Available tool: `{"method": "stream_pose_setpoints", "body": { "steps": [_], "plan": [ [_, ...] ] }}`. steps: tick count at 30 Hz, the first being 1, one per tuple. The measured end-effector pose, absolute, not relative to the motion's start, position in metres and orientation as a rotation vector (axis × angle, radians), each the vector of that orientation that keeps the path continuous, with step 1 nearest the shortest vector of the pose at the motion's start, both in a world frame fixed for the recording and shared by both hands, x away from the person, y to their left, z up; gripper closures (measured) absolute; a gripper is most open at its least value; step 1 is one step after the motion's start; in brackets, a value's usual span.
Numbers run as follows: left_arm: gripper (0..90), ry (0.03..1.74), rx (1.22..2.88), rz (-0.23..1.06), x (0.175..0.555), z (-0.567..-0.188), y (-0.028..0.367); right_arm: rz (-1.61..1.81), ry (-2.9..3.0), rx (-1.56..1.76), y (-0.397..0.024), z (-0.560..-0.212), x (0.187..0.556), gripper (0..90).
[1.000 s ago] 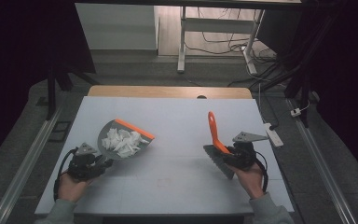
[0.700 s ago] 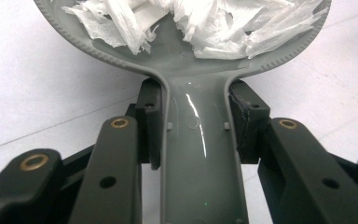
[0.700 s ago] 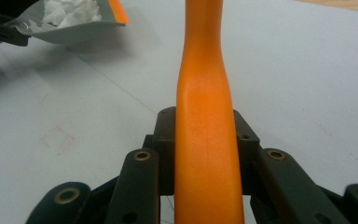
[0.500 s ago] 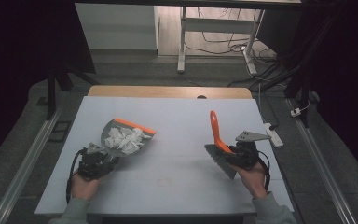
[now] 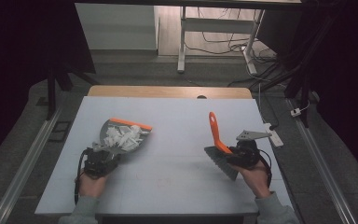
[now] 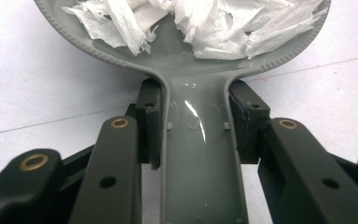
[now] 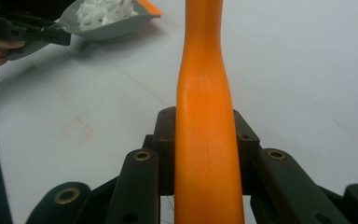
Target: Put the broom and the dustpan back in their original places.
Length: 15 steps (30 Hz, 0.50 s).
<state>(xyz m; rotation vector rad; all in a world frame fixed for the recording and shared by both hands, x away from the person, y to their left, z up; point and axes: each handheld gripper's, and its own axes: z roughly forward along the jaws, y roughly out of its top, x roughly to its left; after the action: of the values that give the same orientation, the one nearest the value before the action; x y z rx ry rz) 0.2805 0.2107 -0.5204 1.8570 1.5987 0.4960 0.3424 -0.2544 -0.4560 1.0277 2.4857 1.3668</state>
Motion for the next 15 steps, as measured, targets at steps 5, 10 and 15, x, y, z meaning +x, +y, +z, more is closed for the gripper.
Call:
{"method": "stream_pose_setpoints", "body": {
  "steps": [5, 10, 15],
  "plan": [
    [61.7, 1.619, 1.841, 0.5, 0.281, -0.521, 0.211, 1.348, 2.544, 1.047, -0.251, -0.461, 0.344, 70.4],
    [61.7, 1.644, 1.824, 0.493, 0.283, -0.524, 0.212, 1.353, 2.581, 1.087, -0.251, -0.465, 0.346, 70.4],
    [61.7, 1.661, 1.817, 0.495, 0.284, -0.525, 0.209, 1.346, 2.603, 1.127, -0.252, -0.469, 0.349, 70.4]
  ]
}}
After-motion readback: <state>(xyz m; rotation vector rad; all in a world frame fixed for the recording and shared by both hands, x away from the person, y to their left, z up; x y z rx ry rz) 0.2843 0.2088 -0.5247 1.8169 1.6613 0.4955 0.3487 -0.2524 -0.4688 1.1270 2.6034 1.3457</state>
